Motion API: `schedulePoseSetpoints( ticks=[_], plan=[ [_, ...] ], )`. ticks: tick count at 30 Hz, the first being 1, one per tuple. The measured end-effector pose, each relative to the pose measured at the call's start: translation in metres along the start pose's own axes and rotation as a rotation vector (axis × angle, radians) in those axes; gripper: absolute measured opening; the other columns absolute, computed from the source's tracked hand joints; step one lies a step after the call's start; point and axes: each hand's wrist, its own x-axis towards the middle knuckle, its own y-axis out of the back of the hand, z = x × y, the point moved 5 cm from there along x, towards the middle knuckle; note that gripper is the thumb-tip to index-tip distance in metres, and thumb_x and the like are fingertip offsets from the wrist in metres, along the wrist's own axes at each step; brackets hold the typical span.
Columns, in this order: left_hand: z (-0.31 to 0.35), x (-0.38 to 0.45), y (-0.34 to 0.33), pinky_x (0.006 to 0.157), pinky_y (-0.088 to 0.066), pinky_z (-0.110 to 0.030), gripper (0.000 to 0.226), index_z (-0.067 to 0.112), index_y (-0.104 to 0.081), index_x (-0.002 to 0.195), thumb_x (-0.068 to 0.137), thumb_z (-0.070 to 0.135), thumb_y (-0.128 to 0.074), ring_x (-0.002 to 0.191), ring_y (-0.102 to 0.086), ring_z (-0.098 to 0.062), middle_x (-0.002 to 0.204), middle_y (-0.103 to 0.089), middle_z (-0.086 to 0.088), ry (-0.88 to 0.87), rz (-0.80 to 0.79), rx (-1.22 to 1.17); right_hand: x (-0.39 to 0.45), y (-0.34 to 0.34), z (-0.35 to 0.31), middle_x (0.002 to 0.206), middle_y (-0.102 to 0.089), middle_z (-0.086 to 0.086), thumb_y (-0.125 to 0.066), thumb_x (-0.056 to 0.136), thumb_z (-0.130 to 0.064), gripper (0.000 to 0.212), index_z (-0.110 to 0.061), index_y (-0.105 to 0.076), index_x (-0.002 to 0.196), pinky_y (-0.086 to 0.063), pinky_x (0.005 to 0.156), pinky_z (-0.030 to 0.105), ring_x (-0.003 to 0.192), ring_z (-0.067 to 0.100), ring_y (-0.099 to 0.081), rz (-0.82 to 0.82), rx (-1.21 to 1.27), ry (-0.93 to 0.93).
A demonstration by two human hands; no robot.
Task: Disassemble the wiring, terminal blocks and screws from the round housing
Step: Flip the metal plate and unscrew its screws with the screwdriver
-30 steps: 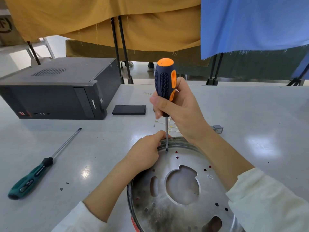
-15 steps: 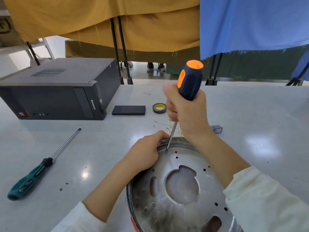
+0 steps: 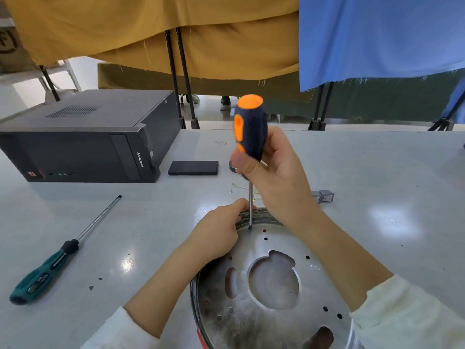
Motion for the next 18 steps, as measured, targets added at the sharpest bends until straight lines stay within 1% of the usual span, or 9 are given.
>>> schedulePoseSetpoints(
  ticks=[2,4,6,7,10,12,15,16,18],
  plan=[
    [0.0,0.0,0.0,0.072,-0.045,-0.022,0.06,0.039,-0.046,0.127,0.086,-0.004,-0.035,0.092,-0.055,-0.011,0.12,-0.064,0.006,0.004,-0.009,-0.015,-0.002,0.005,0.001,0.079,-0.054,-0.003,-0.055,0.092,-0.024,0.01,-0.024,-0.05,0.101,-0.052,0.071,0.041,0.07,0.012,-0.054,0.098,-0.037,0.022],
    [0.001,-0.001,0.0,0.085,-0.049,-0.031,0.061,0.038,-0.046,0.128,0.086,-0.005,-0.035,0.108,-0.058,-0.013,0.124,-0.063,0.008,0.004,-0.014,-0.025,-0.003,0.01,0.002,0.075,-0.049,-0.001,-0.056,0.091,-0.027,0.011,-0.024,-0.049,0.099,-0.047,0.062,0.033,0.065,0.013,-0.047,0.175,-0.027,0.02],
    [0.002,-0.001,0.001,0.087,-0.048,-0.032,0.056,0.037,-0.047,0.127,0.088,-0.003,-0.037,0.111,-0.058,-0.015,0.123,-0.064,0.007,0.001,-0.003,-0.024,-0.001,0.016,0.002,0.067,-0.047,-0.009,-0.065,0.087,-0.025,0.017,-0.023,-0.049,0.093,-0.045,0.059,0.02,0.06,0.008,-0.046,0.26,-0.02,0.024],
    [0.002,-0.001,0.001,0.088,-0.049,-0.033,0.056,0.037,-0.048,0.126,0.087,-0.003,-0.037,0.111,-0.058,-0.015,0.122,-0.064,0.006,0.002,0.001,-0.026,0.001,0.017,0.002,0.063,-0.047,-0.011,-0.07,0.085,-0.024,0.021,-0.023,-0.049,0.088,-0.044,0.058,0.018,0.057,0.006,-0.046,0.305,-0.031,0.018],
    [0.001,-0.001,0.0,0.088,-0.049,-0.031,0.059,0.036,-0.048,0.127,0.086,-0.004,-0.035,0.11,-0.059,-0.015,0.121,-0.065,0.004,0.015,-0.003,-0.025,0.006,0.022,0.006,0.053,-0.044,-0.01,-0.073,0.083,-0.022,0.029,-0.022,-0.048,0.07,-0.04,0.049,0.023,0.047,0.011,-0.042,0.392,0.009,-0.054],
    [0.001,-0.001,0.001,0.086,-0.049,-0.031,0.057,0.035,-0.048,0.126,0.087,-0.005,-0.036,0.106,-0.059,-0.016,0.118,-0.065,0.004,0.014,-0.004,-0.016,0.011,0.018,0.007,0.046,-0.036,-0.008,-0.068,0.086,-0.016,0.035,-0.019,-0.044,0.061,-0.031,0.041,0.018,0.039,0.011,-0.032,0.255,0.15,-0.066],
    [0.002,-0.002,0.002,0.086,-0.049,-0.033,0.056,0.034,-0.049,0.125,0.087,-0.005,-0.037,0.105,-0.059,-0.015,0.118,-0.065,0.005,0.01,-0.007,-0.022,0.018,0.008,0.003,0.045,-0.03,-0.007,-0.062,0.087,-0.013,0.037,-0.02,-0.042,0.057,-0.024,0.04,0.015,0.037,0.01,-0.023,-0.026,0.27,-0.068],
    [0.002,-0.002,0.002,0.087,-0.049,-0.033,0.055,0.034,-0.049,0.124,0.087,-0.005,-0.037,0.106,-0.059,-0.015,0.119,-0.065,0.006,0.008,-0.006,-0.028,0.019,0.008,0.003,0.045,-0.029,-0.006,-0.062,0.087,-0.013,0.035,-0.02,-0.042,0.059,-0.024,0.04,0.015,0.037,0.01,-0.022,-0.055,0.272,-0.072],
    [0.003,-0.002,0.002,0.087,-0.049,-0.034,0.055,0.034,-0.05,0.123,0.086,-0.004,-0.038,0.107,-0.059,-0.016,0.119,-0.066,0.006,0.005,-0.002,-0.028,0.019,0.012,0.005,0.046,-0.03,-0.003,-0.062,0.088,-0.015,0.031,-0.017,-0.04,0.066,-0.025,0.039,0.019,0.037,0.012,-0.025,-0.031,0.23,-0.082]
  ],
)
